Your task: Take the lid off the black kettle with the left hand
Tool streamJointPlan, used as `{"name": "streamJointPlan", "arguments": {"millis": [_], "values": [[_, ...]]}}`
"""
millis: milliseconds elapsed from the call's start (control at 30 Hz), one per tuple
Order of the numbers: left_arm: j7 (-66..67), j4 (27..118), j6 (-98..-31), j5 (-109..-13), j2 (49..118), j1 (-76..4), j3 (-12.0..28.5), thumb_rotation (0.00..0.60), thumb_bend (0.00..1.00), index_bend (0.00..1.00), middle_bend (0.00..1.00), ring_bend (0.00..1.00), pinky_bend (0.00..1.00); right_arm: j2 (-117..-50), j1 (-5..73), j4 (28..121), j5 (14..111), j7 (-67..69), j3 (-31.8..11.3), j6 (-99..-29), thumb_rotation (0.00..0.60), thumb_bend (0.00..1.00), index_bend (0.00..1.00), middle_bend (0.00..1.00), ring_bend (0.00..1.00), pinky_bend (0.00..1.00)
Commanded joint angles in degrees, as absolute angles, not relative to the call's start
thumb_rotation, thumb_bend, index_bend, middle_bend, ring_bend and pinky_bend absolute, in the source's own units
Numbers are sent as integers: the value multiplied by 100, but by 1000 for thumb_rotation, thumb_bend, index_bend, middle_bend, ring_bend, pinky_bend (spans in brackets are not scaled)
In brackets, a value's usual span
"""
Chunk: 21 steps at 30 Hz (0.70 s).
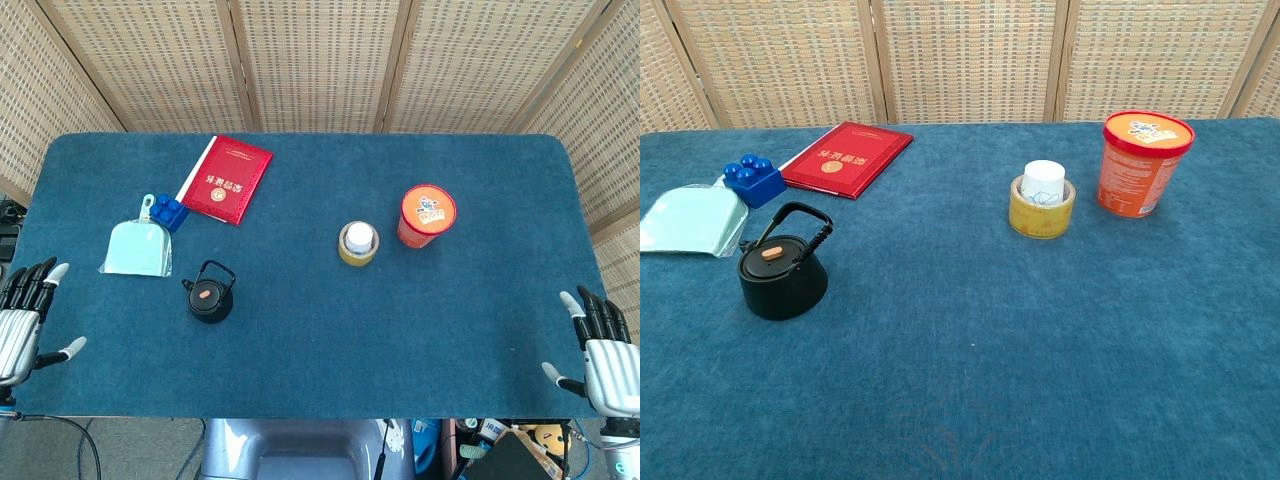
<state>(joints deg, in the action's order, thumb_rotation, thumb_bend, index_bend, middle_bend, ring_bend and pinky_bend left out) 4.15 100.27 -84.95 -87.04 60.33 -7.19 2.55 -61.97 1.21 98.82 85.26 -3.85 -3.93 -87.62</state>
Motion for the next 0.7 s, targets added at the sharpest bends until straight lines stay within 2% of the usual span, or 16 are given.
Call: {"name": "streamJointPlan", "arguments": {"millis": [33,233,267,367,400,467,700], "values": [[411,10016,-8474,-8701,6032,-724,248,600,174,0,0,0,0,-6194,121,9883,8524,-381,-391,-8757,600,0,0,0,0,0],[270,9991,-8304,-8685,6020,-795,233,600,190,0,0,0,0,-6187,119,9890,8541,-361,-378,-8749,600,0,0,0,0,0],[177,9979,-8225,-8698,6011,-833,224,600,315,0,0,0,0,-6183,117,9895,8541,-354,-375,-8748,600,0,0,0,0,0],[-810,9847,-7563,-8667,6027,-1219,283,600,876,0,0,0,0,-6168,124,9912,8531,-324,-379,-8730,600,0,0,0,0,0],[-1032,9766,-7394,-8691,6027,-1335,300,600,966,0,0,0,0,-6164,128,9913,8519,-320,-382,-8717,600,0,0,0,0,0],[-1331,9660,-7175,-8753,6033,-1495,312,600,1000,0,0,0,0,-6159,132,9916,8496,-309,-388,-8699,600,0,0,0,0,0],[-2446,9230,-6370,-8769,6264,-2216,543,600,1000,0,0,0,0,-6149,163,9892,8413,-259,-410,-8615,600,0,0,0,0,0]]}}
